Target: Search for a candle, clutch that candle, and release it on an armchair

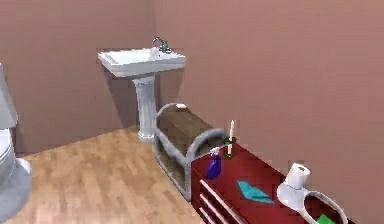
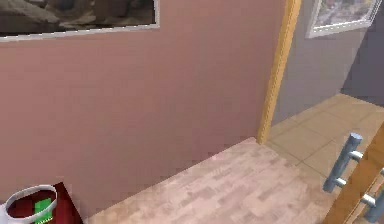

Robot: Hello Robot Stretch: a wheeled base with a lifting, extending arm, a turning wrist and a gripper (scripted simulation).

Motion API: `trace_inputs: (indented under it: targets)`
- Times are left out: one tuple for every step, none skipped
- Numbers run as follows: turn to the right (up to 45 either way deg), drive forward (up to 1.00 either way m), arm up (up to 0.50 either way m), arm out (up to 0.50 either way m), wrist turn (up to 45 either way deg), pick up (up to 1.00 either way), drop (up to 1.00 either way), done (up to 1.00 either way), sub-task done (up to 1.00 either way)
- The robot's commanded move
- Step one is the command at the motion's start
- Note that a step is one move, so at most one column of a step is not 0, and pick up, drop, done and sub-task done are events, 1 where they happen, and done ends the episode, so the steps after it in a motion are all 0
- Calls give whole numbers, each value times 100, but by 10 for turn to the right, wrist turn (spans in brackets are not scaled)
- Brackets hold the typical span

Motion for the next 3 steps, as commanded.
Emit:
trace_inputs:
  targets:
    - [0, 45, 0, 0, 0, 0, 0, 0, 0]
    - [-450, 0, 0, 0, 0, 0, 0, 0, 0]
    - [-240, 0, 0, 0, 0, 0, 0, 0, 0]
